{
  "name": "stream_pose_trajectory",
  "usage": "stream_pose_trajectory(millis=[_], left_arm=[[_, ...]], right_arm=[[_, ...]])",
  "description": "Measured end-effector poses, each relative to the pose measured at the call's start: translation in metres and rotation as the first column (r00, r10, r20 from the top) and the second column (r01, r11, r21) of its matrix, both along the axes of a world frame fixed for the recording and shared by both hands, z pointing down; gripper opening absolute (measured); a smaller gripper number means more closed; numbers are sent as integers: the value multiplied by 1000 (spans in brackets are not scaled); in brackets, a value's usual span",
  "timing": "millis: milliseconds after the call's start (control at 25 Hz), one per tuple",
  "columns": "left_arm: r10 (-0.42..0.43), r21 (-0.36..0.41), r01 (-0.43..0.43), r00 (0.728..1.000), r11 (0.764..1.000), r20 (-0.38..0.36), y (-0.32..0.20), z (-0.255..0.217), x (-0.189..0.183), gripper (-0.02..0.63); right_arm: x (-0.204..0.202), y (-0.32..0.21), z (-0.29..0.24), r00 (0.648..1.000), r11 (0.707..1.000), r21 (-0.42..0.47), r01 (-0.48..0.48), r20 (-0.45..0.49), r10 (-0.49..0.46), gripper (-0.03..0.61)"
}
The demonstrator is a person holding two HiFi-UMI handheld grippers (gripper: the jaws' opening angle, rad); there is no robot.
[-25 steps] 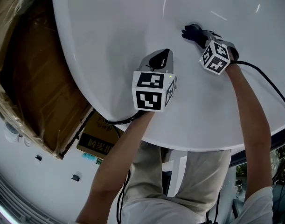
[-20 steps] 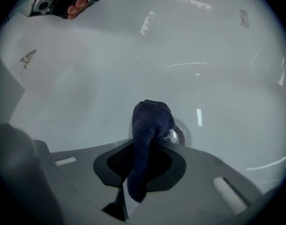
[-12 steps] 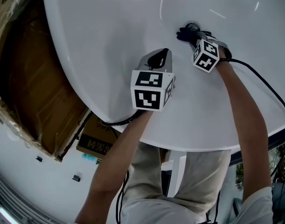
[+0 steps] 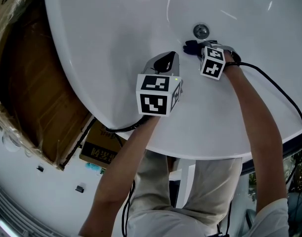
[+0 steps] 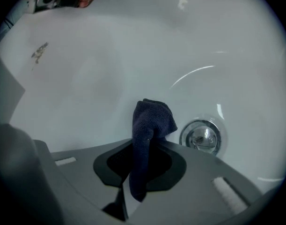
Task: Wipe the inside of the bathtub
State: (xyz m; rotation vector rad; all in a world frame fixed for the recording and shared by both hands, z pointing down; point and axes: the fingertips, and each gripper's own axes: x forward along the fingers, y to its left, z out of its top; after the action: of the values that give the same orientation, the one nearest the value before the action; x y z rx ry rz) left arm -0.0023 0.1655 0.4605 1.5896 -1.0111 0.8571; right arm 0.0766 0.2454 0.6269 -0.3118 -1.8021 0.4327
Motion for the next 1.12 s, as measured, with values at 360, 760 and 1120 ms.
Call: stream_pose_trajectory(millis=[360,760,1120], left_arm=[[-9,-6,9,1000,1000,-4,4,-3,2,-2],[-9,-17,9,1000,1000,-15,11,-7,5,-2],[-22,-33,21,999,999,-29,13,-10,6,-2]], right_arm=[[-1,19,-15,999,998,-51,-42,0,42,50],[-1,35,-39,999,995,-102,-9,30,12,48],[-2,51,-71,998,991,-135,25,63,-17,48]])
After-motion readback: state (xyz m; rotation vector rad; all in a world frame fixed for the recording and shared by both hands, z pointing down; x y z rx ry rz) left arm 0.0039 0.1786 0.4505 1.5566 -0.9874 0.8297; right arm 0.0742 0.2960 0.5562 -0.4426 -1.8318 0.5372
